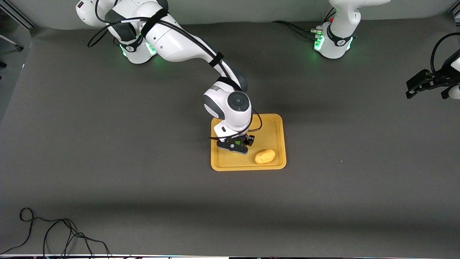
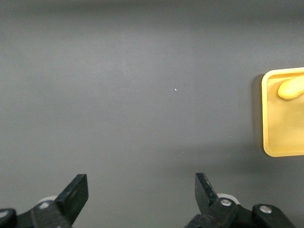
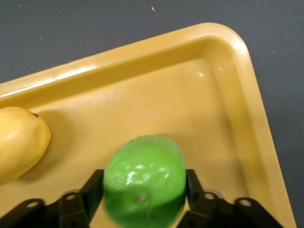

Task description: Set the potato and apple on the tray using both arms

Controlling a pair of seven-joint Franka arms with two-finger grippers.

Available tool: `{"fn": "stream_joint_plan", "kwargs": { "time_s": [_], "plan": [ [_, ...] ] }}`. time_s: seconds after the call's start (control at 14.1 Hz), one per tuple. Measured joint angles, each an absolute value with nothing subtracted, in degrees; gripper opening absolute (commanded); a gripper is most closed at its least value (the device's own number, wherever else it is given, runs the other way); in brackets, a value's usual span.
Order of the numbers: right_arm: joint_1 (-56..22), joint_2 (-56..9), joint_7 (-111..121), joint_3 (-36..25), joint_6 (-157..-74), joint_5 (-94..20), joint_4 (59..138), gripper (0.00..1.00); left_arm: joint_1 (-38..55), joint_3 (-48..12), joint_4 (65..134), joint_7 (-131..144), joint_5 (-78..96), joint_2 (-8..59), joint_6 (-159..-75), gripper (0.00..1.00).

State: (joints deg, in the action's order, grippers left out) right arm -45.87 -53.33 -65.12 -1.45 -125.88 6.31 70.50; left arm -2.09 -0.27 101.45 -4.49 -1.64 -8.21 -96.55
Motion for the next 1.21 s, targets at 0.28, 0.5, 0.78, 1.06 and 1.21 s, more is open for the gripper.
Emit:
{"fn": "stream_joint_plan", "kwargs": {
  "time_s": [0.28,0.5,0.78,1.06,1.21],
  "plan": [
    [-45.2,-50.3,-65.1,-1.5,-122.8,6.3,69.5,1.0,-2.2,-0.2,101.3,-4.6,-1.6,-8.2,-95.2,1.0],
    [-44.9,-42.8,-65.1,-1.7,-113.8,6.3,68.6,1.0,-2.2,-0.1,101.2,-4.7,-1.6,-8.2,-93.6,1.0],
    [-43.1,-30.9,-60.5,-1.7,-98.8,6.1,68.3,1.0,-2.2,0.2,101.1,-5.3,-1.6,-8.2,-92.4,1.0],
    [-37.7,-21.2,-49.6,-1.8,-88.3,5.3,70.3,1.0,-2.3,0.8,100.0,-7.1,-1.6,-8.2,-90.3,1.0],
    [-33.3,-15.8,-42.6,-2.0,-87.7,4.1,74.7,1.0,-2.3,1.1,99.5,-7.5,-1.6,-8.2,-89.9,1.0]
  ]
}}
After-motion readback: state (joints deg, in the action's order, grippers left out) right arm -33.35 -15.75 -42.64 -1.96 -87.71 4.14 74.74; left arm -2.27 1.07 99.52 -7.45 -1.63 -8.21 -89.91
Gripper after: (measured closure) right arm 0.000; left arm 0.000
